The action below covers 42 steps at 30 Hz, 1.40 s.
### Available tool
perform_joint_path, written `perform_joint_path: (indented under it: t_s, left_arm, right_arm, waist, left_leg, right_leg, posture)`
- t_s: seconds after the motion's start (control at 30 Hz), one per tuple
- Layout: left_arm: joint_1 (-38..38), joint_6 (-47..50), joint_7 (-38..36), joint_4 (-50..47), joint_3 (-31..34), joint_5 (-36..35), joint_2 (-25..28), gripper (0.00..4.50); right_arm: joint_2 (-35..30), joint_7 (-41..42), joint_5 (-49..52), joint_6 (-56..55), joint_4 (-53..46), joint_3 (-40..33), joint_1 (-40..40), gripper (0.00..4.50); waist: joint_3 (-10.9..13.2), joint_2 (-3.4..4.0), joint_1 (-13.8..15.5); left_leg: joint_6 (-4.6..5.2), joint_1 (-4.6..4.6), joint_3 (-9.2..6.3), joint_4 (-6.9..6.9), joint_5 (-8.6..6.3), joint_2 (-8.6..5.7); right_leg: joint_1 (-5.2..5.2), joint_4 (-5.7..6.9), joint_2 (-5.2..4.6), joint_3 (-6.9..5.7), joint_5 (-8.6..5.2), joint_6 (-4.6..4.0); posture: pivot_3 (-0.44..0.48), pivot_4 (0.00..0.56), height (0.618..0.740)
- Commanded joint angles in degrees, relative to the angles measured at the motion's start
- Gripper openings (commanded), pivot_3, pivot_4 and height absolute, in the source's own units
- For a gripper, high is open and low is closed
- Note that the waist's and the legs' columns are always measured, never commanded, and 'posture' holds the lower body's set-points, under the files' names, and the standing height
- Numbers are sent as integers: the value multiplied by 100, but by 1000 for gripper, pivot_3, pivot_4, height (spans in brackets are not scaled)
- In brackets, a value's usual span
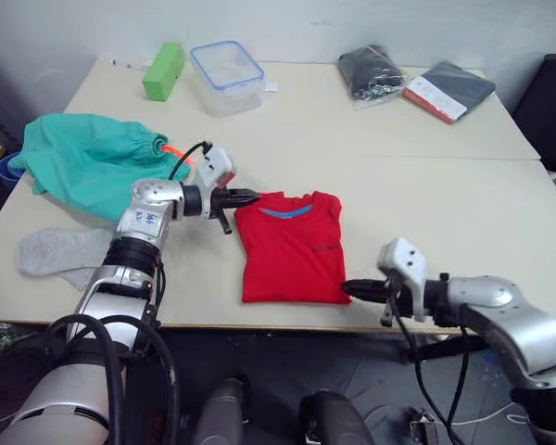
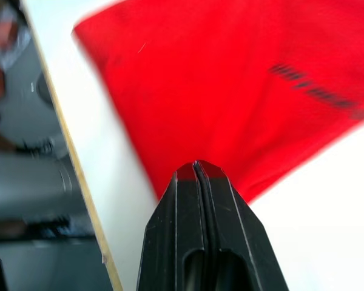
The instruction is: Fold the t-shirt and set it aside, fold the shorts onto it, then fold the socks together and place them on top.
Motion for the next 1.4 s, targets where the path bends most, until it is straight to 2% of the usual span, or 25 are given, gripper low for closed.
perform_joint_path:
  t_s: [0.03,0.13,0.33,0.43,0.63,0.8,0.93,1.13,1.23,1.4]
  left_arm:
    - [469,236,-329,-1127,-459,39,-22,0]
    - [781,-22,-162,-1433,-802,385,-136,0]
    - [971,-1,109,-1539,-717,431,-153,0]
    - [1125,81,-43,-1889,-557,241,46,941]
    - [1424,379,-198,-2523,-112,-110,589,2903]
    - [1505,480,17,-2681,117,-155,816,4485]
    - [1502,530,111,-2769,192,-206,872,4485]
    - [1547,551,255,-2869,229,-228,874,4485]
    - [1619,571,278,-2949,220,-236,867,4500]
    - [1625,564,294,-2950,201,-237,847,4500]
  right_arm:
    - [3,-226,693,1015,141,-448,-338,364]
    - [162,-503,960,1736,647,-514,-872,1241]
    - [665,-1198,910,2729,2066,-524,-1878,3348]
    - [822,-1287,869,2897,2486,-358,-2113,4478]
    - [1542,-1553,783,2980,3381,-349,-2650,4500]
    - [2102,-1604,471,2565,4001,49,-2962,4500]
    - [2357,-1459,330,2406,4108,438,-2996,4500]
    - [2387,-1269,28,1988,4126,792,-3008,4500]
    - [2361,-1241,-94,1850,4209,837,-3005,3934]
    - [2307,-1083,29,2009,4067,701,-3043,2208]
  waist:
    - [-1,2,-5]
    - [0,3,-51]
    - [1,5,-91]
    - [1,8,-107]
    - [1,8,-175]
    - [-1,7,-255]
    - [-3,5,-283]
    - [-4,4,-319]
    - [-6,3,-347]
    - [-6,3,-342]
  left_leg:
    - [0,1,0,0,0,0]
    - [2,3,2,2,5,1]
    - [3,2,-4,-2,10,2]
    - [2,-3,-2,-7,10,1]
    - [-2,7,5,-9,13,7]
    - [-3,26,8,-26,13,7]
    - [-8,37,16,-38,13,10]
    - [-12,48,28,-45,12,16]
    - [-15,50,30,-46,11,17]
    - [-16,49,30,-50,10,16]
  right_leg:
    - [0,0,0,1,0,0]
    - [1,4,2,3,0,-1]
    - [-2,9,2,-1,2,-4]
    - [-8,3,2,-1,2,-4]
    - [-7,11,6,4,2,-5]
    - [-3,17,6,10,4,-8]
    - [-4,17,8,16,4,-8]
    - [-4,18,12,28,3,-8]
    - [-4,18,12,29,3,-9]
    - [-5,15,11,30,2,-11]
  posture:
    - [0,150,740]
    - [0,150,740]
    - [0,150,740]
    - [0,150,740]
    - [0,150,740]
    - [0,150,740]
    - [0,150,740]
    - [0,150,740]
    - [0,150,740]
    - [0,150,740]
